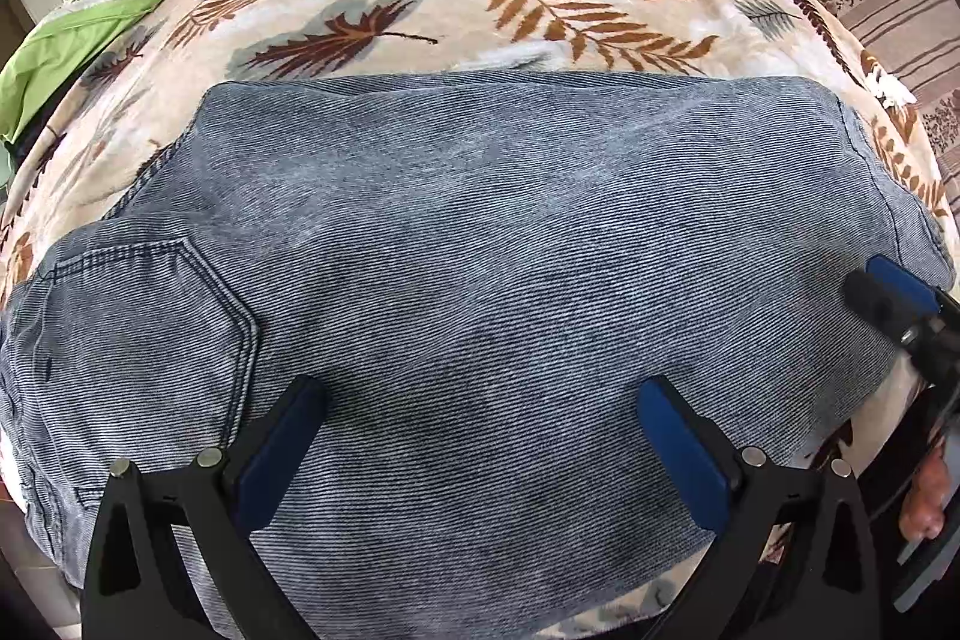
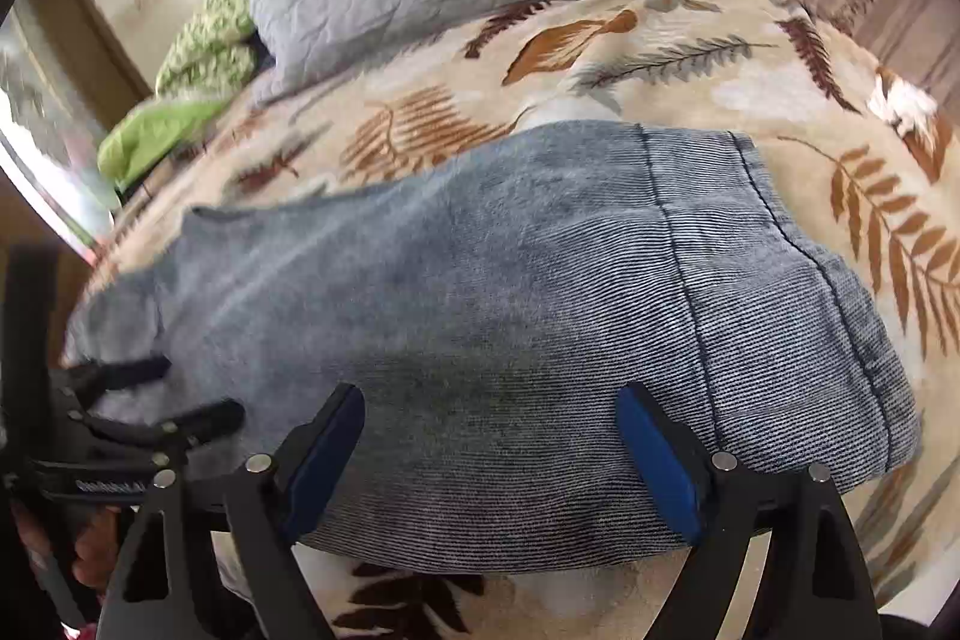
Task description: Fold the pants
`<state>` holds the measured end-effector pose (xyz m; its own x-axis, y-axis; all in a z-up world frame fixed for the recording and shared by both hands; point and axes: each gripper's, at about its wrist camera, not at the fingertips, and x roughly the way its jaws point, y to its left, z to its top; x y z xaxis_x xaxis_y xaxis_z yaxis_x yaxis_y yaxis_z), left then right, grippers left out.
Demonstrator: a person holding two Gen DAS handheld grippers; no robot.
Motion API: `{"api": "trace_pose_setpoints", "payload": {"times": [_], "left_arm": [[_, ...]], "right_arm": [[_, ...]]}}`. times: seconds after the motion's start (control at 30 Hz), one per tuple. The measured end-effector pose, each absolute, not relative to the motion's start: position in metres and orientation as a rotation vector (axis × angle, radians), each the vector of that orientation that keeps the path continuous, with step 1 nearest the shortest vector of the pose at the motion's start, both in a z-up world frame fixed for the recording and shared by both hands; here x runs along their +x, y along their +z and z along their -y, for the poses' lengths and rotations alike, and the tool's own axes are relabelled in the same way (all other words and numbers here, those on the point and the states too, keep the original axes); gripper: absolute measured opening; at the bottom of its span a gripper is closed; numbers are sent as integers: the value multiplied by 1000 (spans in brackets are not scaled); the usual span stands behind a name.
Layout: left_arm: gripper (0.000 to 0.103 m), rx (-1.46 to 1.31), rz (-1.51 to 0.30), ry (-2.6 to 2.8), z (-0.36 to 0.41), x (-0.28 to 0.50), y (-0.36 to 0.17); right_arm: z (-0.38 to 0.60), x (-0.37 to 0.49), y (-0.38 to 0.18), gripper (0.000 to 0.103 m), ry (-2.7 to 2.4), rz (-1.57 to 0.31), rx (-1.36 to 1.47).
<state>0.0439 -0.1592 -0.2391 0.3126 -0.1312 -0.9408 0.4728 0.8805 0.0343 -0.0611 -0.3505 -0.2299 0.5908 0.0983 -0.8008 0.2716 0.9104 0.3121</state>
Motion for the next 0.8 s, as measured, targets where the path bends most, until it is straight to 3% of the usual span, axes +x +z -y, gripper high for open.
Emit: {"api": "trace_pose_setpoints", "payload": {"times": [0.37, 0.6, 0.8], "left_arm": [[103, 323, -1080, -444, 151, 38, -207], [103, 355, -1150, -431, 155, 42, -230], [103, 288, -1158, -423, 137, 51, -225]], "right_arm": [[423, -136, -199, 74, -132, -680, 876], [459, -172, -218, 67, -180, -681, 1197], [456, -164, -231, 67, -278, -767, 1197]]}}
